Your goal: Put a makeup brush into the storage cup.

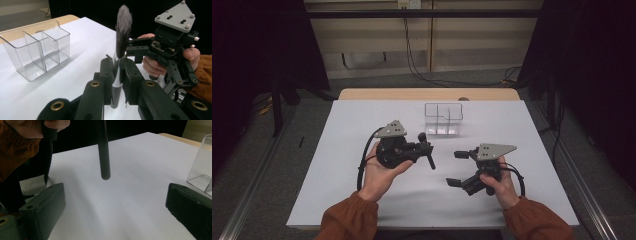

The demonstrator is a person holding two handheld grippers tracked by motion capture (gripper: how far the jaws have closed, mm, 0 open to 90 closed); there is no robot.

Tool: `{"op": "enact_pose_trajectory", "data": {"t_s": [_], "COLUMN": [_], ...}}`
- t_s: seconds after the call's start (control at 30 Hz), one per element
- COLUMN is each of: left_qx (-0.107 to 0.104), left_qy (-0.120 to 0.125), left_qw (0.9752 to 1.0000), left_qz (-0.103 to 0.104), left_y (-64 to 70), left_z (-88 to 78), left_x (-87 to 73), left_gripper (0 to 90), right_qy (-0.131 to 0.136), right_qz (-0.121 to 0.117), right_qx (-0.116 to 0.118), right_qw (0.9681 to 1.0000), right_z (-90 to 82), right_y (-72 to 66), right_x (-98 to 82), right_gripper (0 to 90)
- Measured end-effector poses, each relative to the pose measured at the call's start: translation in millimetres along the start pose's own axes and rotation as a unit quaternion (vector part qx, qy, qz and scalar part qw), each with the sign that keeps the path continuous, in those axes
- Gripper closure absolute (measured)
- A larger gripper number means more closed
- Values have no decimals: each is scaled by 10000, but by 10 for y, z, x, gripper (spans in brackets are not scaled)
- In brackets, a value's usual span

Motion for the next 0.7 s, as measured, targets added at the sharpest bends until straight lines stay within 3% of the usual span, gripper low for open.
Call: {"op": "enact_pose_trajectory", "data": {"t_s": [0.33, 0.5, 0.7], "left_qx": [-116, -131, -192], "left_qy": [-303, -514, -685], "left_qw": [9995, 9986, 9975], "left_qz": [48, -27, 27], "left_y": [-6, -25, 7], "left_z": [60, 111, 157], "left_x": [52, -18, -48], "left_gripper": [796, 796, 796], "right_qy": [76, 185, 136], "right_qz": [-39, -236, -228], "right_qx": [-87, -167, -117], "right_qw": [9999, 9994, 9996], "right_z": [13, 25, 63], "right_y": [5, 10, -9], "right_x": [19, 31, 25], "right_gripper": [20, 29, 43]}}
Point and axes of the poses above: each handheld gripper's, and its own axes: z roughly forward along the jaws, x roughly out of its top, y roughly to its right, the point moved 7 cm from there along z, roughly forward along the jaws, and after that the axes turned 9 degrees about z, right-handed, at the moved point
